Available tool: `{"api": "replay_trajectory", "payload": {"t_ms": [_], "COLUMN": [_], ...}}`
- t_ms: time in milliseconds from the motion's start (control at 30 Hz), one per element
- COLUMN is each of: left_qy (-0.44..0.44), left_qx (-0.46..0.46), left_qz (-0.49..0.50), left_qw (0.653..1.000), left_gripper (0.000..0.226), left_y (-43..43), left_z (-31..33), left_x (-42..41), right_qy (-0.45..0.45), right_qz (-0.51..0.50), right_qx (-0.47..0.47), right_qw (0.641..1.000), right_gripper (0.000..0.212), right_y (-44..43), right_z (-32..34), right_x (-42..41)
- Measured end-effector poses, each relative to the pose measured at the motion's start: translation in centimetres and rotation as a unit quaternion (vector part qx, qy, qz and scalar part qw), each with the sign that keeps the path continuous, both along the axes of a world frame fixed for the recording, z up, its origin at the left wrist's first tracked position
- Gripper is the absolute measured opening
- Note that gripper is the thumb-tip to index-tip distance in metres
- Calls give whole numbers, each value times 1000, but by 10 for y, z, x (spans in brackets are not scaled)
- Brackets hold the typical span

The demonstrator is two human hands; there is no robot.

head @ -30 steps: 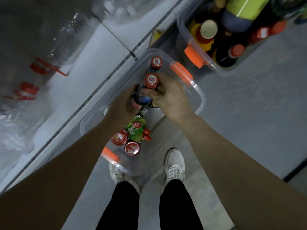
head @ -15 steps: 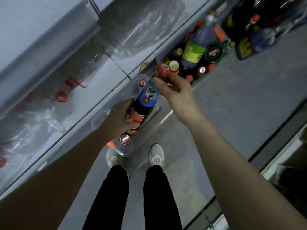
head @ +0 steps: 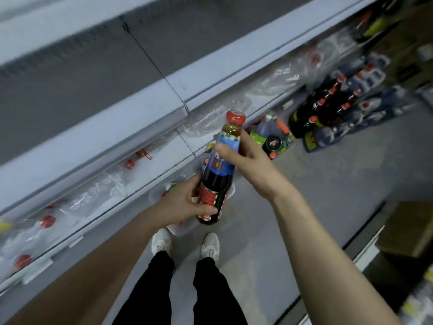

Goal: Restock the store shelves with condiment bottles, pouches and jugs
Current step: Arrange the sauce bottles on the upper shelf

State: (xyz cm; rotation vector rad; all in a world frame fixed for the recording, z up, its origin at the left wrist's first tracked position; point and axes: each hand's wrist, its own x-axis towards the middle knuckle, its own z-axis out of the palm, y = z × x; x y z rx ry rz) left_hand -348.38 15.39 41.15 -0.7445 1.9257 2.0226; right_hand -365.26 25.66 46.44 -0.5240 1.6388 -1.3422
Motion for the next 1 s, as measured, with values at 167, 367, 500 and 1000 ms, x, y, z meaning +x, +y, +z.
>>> {"api": "replay_trajectory", "payload": {"t_ms": [167,367,500,1000], "left_qy": [46,96,129,250], "left_qx": [8,27,2,-161], "left_qz": [3,11,55,314], "left_qw": [999,995,990,902], "left_gripper": [74,72,69,69], "left_y": [-16,-34,-36,-25], "left_z": [77,160,210,334], "left_x": [9,24,36,71], "right_qy": [-57,42,69,207], "right_qz": [51,40,69,129], "right_qx": [-56,-99,-148,-261], "right_qw": [996,993,984,934], "right_gripper": [49,33,36,47], "right_y": [7,-17,-29,-74], "right_z": [64,152,203,341], "right_x": [15,27,31,102]}}
